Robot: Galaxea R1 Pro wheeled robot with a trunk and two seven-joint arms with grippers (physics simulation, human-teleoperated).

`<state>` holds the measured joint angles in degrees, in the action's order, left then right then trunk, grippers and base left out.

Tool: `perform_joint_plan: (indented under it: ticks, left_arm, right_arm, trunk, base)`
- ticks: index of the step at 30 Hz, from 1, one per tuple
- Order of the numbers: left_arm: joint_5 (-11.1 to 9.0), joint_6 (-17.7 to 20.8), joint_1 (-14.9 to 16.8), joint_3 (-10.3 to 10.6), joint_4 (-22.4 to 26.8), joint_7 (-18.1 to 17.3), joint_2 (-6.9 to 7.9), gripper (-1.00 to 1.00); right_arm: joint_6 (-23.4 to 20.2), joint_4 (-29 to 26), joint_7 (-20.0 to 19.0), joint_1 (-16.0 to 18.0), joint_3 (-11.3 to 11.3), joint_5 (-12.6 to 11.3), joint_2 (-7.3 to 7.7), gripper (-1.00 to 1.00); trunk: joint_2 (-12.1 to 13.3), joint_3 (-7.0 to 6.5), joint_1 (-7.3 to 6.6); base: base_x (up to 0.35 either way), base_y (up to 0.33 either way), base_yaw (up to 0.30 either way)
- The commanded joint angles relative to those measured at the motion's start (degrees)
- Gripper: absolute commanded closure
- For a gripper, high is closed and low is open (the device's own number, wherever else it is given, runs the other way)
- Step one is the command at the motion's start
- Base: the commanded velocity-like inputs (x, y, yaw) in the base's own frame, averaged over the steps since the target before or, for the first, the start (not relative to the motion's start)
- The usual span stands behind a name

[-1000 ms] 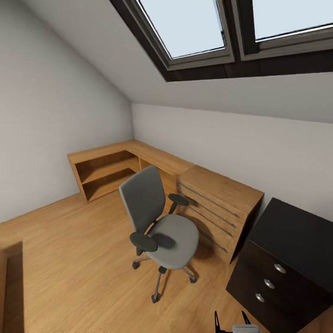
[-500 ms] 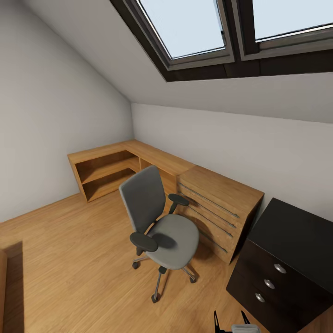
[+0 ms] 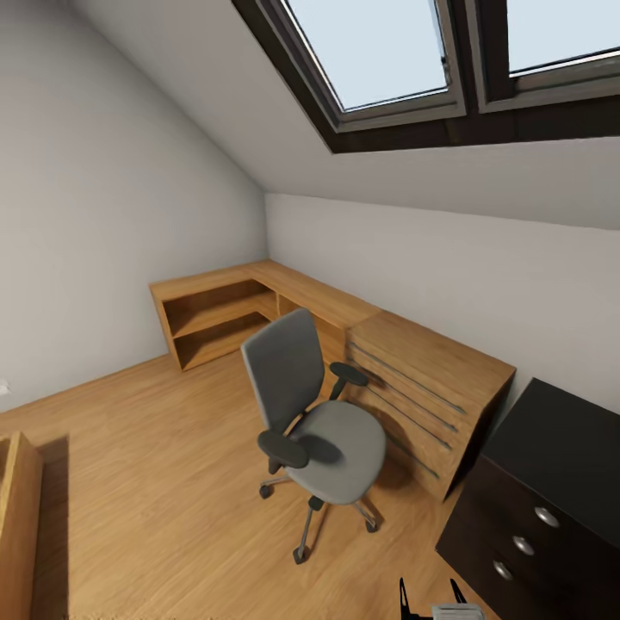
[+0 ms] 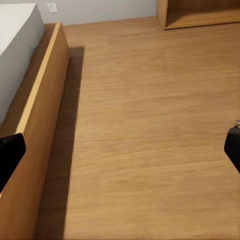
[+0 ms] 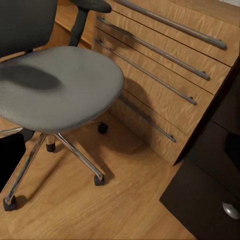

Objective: In the bedroom, organize the workspace by keeping the computer under the desk, ensuring the monitor is on the desk, placing the keyboard on the desk next to the monitor, placing the mouse on the desk next to the keyboard, moving the folder from the swivel chair onto the desk next to the mouse, stacking the notebook on top of the folder with the pen on top of the notebook, and positioning the swivel chair next to the desk.

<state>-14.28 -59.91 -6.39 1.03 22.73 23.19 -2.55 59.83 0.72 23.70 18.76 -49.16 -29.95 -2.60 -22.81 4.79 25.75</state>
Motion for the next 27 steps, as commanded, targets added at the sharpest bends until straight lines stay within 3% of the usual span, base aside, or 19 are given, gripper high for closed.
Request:
perform_joint_plan:
  ticks: [1,19,27]
  left_arm:
    - [-0.31,-0.09,-0.02,0.12,0.12,0.02,0.00,-1.00]
    - [-0.31,-0.09,-0.02,0.12,0.12,-0.01,0.00,-1.00]
    - [-0.31,-0.09,-0.02,0.12,0.10,0.01,0.00,-1.00]
  right_arm:
    - [0.11,0.08,0.29,0.05,-0.51,-0.21,-0.03,-1.00]
    - [0.16,0.29,0.19,0.05,-0.58,0.29,0.01,-1.00]
    - [0.17,0.42,0.04,-0.25,-0.58,0.57,0.93,-1.00]
  trunk:
    - [-0.11,0.09,0.04]
    - [-0.11,-0.37,0.04]
    - [-0.11,-0.73,0.04]
  base:
    - [0.000,0.000,0.255]
    - [0.000,0.000,0.260]
    - [0.000,0.000,0.220]
